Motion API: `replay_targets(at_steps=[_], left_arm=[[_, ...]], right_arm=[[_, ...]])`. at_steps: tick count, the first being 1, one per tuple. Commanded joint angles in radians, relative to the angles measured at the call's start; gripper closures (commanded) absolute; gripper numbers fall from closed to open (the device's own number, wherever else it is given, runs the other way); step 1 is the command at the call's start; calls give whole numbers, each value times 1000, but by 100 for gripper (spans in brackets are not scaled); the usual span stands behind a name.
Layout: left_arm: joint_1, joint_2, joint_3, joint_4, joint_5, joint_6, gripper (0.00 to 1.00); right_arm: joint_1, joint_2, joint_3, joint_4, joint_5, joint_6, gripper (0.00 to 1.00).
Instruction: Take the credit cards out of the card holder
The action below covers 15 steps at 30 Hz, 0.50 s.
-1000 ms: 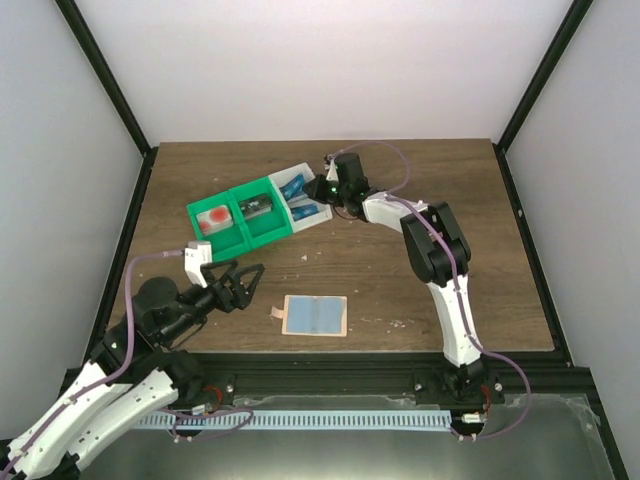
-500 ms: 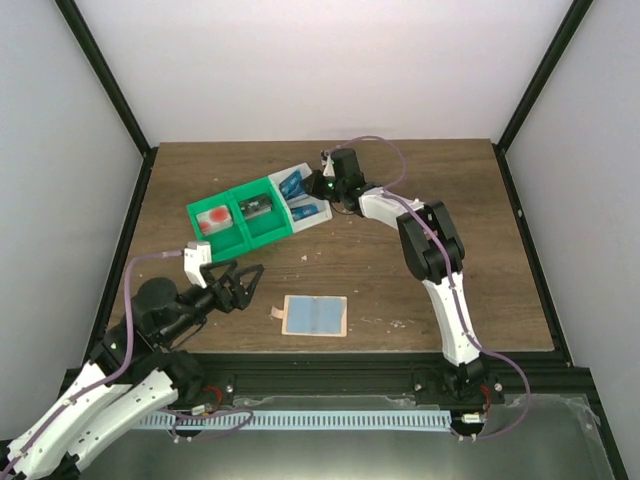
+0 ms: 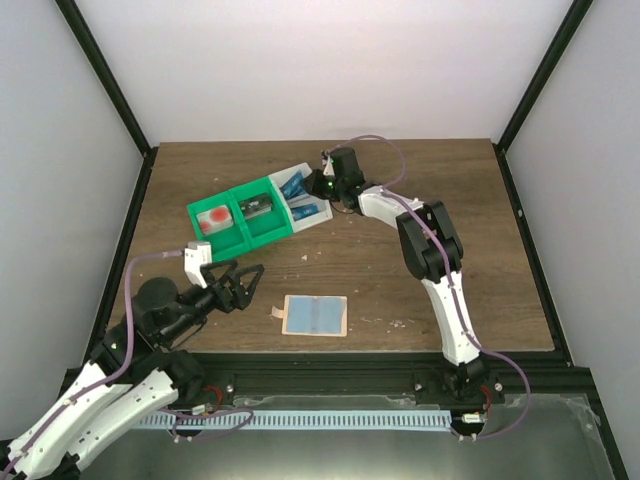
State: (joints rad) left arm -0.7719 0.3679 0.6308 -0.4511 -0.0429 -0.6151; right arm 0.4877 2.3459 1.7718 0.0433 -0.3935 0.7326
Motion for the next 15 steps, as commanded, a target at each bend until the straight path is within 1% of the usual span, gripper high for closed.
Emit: replay_targets(at_steps=[1, 3, 9, 13, 15], left_arm=[[3, -7, -10, 15, 5, 20, 0], [3, -5, -11, 15, 5, 20, 0], [2, -1, -10, 14, 10, 25, 0], [2, 8, -8, 14, 11, 25, 0], [3, 12, -8, 13, 11, 25, 0]], right_arm=[[-7, 16, 57, -17, 24, -18, 89], [-7, 19, 66, -20, 24, -18, 88], [-7, 23, 109, -43, 20, -25, 77], [-6, 18, 118, -47, 24, -28, 73], [-7, 18, 133, -59, 28, -33, 68]])
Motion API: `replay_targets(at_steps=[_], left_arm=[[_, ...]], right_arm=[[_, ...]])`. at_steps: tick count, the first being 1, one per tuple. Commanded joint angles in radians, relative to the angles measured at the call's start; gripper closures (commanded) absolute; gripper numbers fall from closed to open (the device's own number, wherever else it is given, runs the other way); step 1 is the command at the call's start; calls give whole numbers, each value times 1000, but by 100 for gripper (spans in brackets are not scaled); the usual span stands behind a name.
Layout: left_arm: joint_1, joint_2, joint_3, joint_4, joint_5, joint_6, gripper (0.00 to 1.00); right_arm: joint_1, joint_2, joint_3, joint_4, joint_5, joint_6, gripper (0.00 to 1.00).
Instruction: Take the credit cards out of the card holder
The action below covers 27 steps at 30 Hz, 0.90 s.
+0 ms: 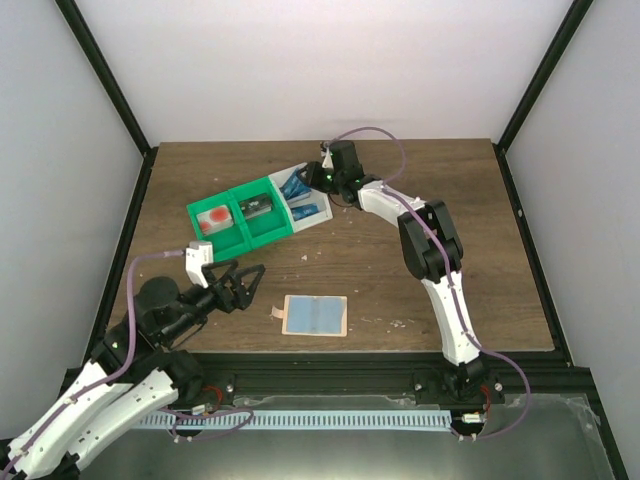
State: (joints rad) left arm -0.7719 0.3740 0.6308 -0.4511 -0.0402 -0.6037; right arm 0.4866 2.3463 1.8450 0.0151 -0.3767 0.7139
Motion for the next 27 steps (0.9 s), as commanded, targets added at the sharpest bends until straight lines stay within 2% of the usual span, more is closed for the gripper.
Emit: replay_targets(at_steps=[1, 7, 14, 16, 18, 21, 27], left_arm=[[2, 8, -9, 12, 8, 13, 0], [3, 14, -8, 12, 5, 13, 0], [3, 26, -8, 3, -3, 3, 0], [3, 35, -1, -7, -5, -2, 0], [3, 50, 14, -23, -1, -1, 0], [3, 94, 38, -53, 5, -4, 0], [2, 207, 61, -94, 39, -47, 0]], right_arm=[[-5, 18, 69, -38, 12, -17, 64], [-6, -1, 90, -58, 17, -30, 56], [-6, -58, 96, -96, 1, -51, 37], [-6, -92, 87, -112, -16, -65, 26], [-6, -139, 59, -124, -40, -86, 2], [-6, -231, -22, -143, -64, -138, 0], [-6, -522, -314, -175, -53, -206, 0]])
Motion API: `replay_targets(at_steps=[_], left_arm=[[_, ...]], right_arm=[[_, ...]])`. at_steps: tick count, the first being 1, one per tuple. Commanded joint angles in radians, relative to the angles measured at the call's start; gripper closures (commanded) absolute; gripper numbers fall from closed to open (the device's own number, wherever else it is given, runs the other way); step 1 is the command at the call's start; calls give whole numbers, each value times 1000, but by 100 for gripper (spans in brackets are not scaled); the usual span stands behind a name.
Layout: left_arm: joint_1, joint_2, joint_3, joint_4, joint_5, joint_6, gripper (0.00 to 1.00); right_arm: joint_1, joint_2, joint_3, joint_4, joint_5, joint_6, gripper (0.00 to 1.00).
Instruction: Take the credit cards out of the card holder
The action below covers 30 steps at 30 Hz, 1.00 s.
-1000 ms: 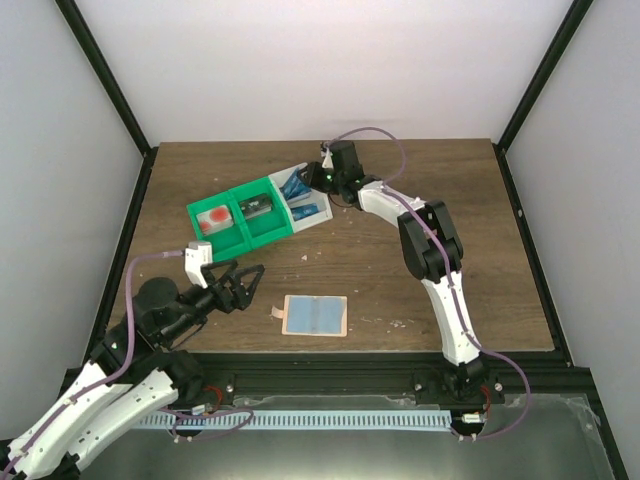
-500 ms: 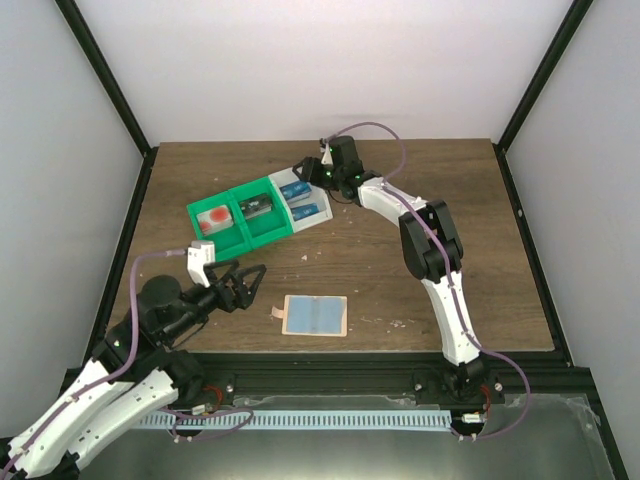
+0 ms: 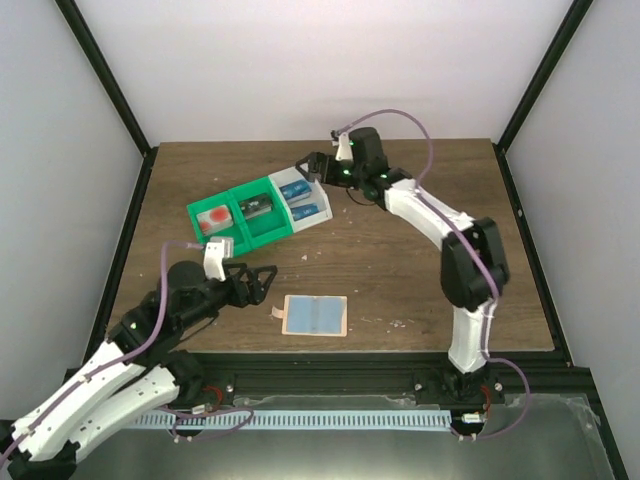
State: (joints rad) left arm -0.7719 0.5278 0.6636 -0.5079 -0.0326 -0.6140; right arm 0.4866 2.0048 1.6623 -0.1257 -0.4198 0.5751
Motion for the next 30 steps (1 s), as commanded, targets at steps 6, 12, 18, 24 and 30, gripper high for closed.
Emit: replay_targets(at_steps=[6, 12, 18, 24, 30], left_arm=[[3, 173, -40, 41, 151, -81, 18], [2, 280, -184, 251, 298, -181, 35], [2, 398, -311, 492, 374, -279, 27], [2, 523, -387, 676, 383, -314, 20], [3, 611, -411, 755, 371, -319, 19]], right_arm=[[-6, -450, -449, -90, 93, -61, 0], [-4, -714, -846, -26, 0, 49, 0], [29, -924, -1137, 60, -86, 150, 21], [126, -963, -1303, 203, -85, 265, 55], [222, -845, -1334, 323, -50, 295, 62]])
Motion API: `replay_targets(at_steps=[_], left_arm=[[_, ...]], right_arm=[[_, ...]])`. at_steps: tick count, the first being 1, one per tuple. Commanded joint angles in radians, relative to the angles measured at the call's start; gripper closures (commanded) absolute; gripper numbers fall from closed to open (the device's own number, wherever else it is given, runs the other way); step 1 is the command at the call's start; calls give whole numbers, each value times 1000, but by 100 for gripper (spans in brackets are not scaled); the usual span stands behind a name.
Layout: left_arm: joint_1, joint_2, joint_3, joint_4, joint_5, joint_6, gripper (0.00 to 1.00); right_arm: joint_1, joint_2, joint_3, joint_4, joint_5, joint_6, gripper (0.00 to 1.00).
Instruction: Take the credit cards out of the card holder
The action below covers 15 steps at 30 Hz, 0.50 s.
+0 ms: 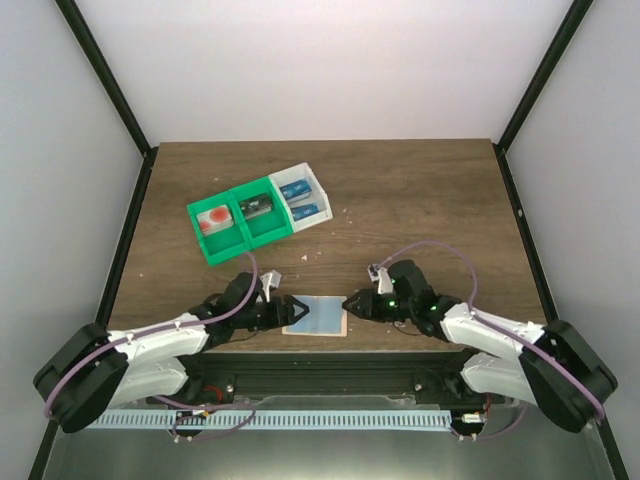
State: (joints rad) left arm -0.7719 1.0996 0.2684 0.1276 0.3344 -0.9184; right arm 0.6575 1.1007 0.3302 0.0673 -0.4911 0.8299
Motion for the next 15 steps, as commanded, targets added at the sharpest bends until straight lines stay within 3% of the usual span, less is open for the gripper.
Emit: replay_targets(at_steps=[1, 15], left_arm=[[3, 49, -18, 124, 2, -14, 18], [2, 127, -97, 273, 8, -75, 18]], right_arm=[[61, 87, -7, 152, 29, 41, 63], [93, 353, -41, 345, 68, 35, 69]])
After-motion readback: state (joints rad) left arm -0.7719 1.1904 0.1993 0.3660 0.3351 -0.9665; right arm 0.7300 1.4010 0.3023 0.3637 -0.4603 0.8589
